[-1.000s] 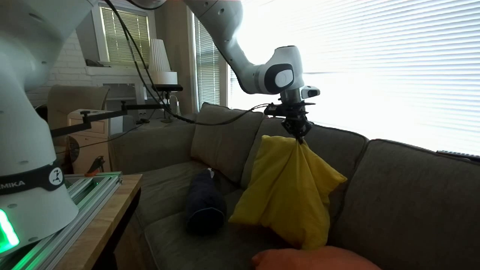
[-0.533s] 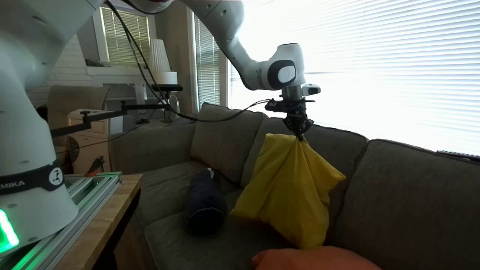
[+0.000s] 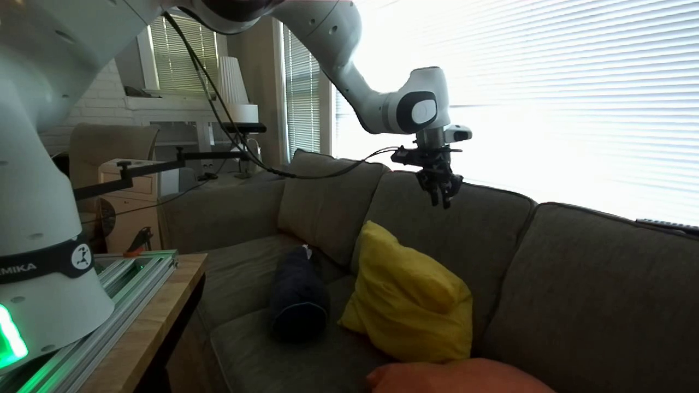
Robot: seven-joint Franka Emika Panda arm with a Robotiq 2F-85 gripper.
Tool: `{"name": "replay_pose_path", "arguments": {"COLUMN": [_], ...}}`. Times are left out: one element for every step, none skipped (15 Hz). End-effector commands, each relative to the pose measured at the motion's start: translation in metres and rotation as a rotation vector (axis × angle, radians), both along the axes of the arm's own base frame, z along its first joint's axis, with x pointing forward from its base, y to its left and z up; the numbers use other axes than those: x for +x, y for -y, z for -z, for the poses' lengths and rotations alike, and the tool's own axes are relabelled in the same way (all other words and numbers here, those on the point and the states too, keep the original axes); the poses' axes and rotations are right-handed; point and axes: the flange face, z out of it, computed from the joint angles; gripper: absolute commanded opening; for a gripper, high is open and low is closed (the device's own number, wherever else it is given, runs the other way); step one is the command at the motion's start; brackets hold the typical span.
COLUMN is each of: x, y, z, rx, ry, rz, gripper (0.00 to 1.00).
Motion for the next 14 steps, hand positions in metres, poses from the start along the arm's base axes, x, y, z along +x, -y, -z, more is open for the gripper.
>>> {"name": "replay_pose_path", "arguments": {"x": [0.006, 0.003, -0.001, -0.005, -0.010, -0.016, -0.023, -0.030, -0.039, -0.049, -0.060, -0.071, -0.082, -0.092], "y": [-0.004, -0.003, 0.003, 0.010, 0.024, 0.038, 0.057, 0.073, 0.092, 0.110, 0.128, 0.145, 0.160, 0.174], "z": [-0.011, -0.015, -0.018, -0.019, -0.016, -0.011, -0.005, 0.003, 0.015, 0.030, 0.046, 0.063, 0.085, 0.103], "rx": [0.017, 0.017, 0.007, -0.009, -0.032, -0.062, -0.089, -0.098, -0.124, -0.143, -0.142, -0.152, -0.155, -0.168], "ry": [-0.003, -0.001, 0.002, -0.008, -0.030, -0.048, -0.065, -0.099, -0.111, -0.141, -0.176, -0.202, -0.225, -0.237], "rz": [0.034, 0.029, 0.026, 0.028, 0.047, 0.075, 0.112, 0.146, 0.179, 0.227, 0.269, 0.324, 0.368, 0.409], "gripper": [0.72, 0.77, 0.84, 0.92, 0.98, 1.00, 1.00, 1.00, 1.00, 1.00, 1.00, 1.00, 1.00, 1.00]}}
